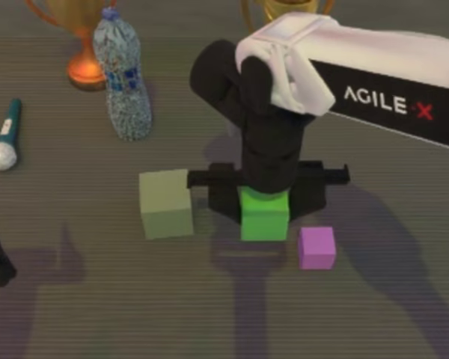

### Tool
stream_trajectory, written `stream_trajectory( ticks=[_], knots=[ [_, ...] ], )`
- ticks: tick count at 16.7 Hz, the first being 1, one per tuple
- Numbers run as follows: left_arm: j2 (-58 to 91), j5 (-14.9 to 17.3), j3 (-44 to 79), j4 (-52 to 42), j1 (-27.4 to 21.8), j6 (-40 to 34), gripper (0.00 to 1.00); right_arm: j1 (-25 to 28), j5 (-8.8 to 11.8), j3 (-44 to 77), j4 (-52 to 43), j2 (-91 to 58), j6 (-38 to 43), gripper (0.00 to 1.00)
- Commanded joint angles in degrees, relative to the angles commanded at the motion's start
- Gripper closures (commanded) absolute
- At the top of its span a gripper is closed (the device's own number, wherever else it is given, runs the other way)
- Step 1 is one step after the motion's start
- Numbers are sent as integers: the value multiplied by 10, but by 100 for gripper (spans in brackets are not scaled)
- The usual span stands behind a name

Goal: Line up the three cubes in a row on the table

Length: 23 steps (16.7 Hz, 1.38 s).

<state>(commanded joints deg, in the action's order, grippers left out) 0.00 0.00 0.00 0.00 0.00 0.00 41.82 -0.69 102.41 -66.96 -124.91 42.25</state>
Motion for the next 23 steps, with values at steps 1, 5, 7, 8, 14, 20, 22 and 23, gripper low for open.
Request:
stream_trajectory(
  ticks=[1,5,7,8,14,20,22,23],
  knots=[
    [0,0,0,0,0,0,0,0,0,-7,8,-2,-1,100],
    [0,0,0,0,0,0,0,2,0,-57,88,-25,-1,100],
    [0,0,0,0,0,0,0,2,-1,-81,122,-36,0,100],
    [0,0,0,0,0,0,0,2,-1,-87,130,-40,1,100],
    [0,0,0,0,0,0,0,2,-1,-89,132,-41,1,85],
    [0,0,0,0,0,0,0,2,-1,-89,132,-41,1,40],
    [0,0,0,0,0,0,0,2,-1,-89,132,-41,1,25],
    [0,0,0,0,0,0,0,2,-1,-89,132,-41,1,17]
  ],
)
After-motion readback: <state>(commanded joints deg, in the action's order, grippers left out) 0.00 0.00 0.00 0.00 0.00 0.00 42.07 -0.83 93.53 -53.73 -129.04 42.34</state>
